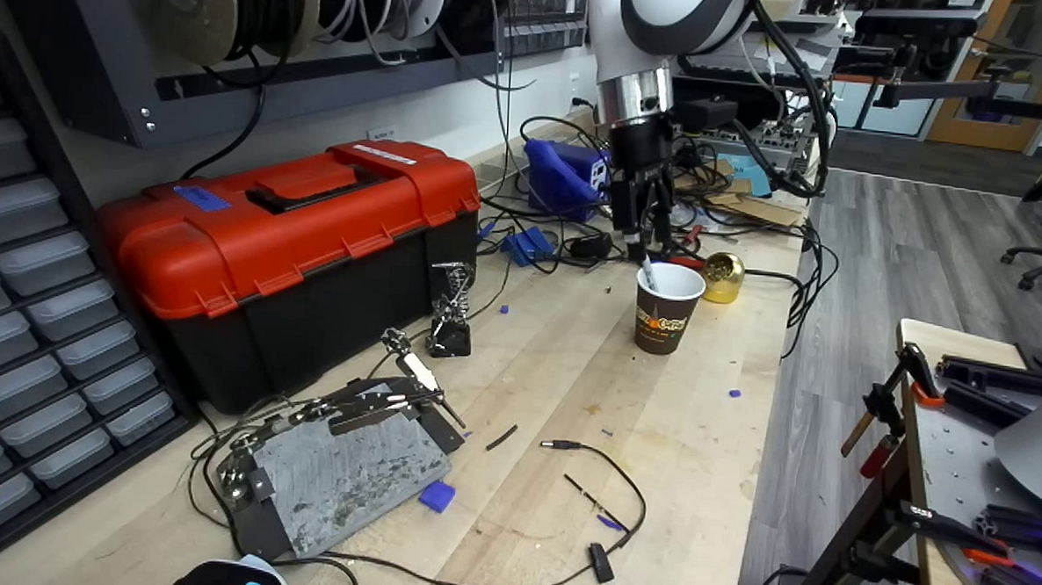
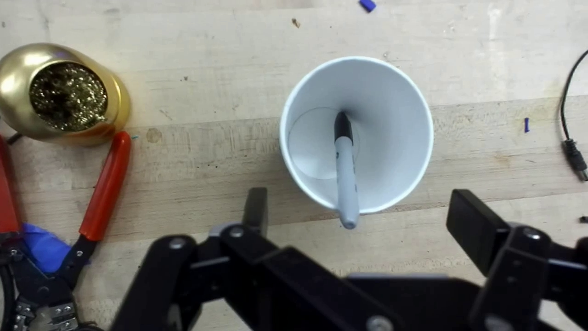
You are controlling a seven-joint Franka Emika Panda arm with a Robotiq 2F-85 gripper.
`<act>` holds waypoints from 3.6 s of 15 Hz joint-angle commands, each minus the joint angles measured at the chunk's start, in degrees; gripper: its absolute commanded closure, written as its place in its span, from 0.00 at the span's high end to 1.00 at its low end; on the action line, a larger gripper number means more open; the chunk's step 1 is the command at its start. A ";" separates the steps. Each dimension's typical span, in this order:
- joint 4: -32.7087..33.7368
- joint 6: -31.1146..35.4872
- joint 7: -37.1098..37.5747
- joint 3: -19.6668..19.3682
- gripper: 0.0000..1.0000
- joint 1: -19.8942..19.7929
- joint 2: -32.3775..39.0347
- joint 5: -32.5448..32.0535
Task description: Take the marker out of the cup and put it on the table
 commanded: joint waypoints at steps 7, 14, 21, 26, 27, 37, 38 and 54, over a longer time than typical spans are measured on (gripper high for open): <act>2.81 -0.92 -1.71 0.21 1.00 -0.93 2.28 1.25; 3.58 -1.31 -2.41 0.19 1.00 -1.16 3.20 1.39; 3.48 -1.31 -3.38 0.19 1.00 -1.90 4.22 2.36; 1.90 -0.25 -3.18 -0.20 0.50 -2.17 2.48 1.98; 1.84 -0.23 -3.16 -0.22 0.44 -2.22 2.37 1.99; -0.87 1.42 -2.65 -0.45 0.00 -1.92 -1.75 1.01; -1.24 1.66 -2.67 -0.45 0.00 -1.90 -2.25 1.02; -10.56 -0.53 -1.46 -3.20 0.00 -2.56 -23.08 -3.00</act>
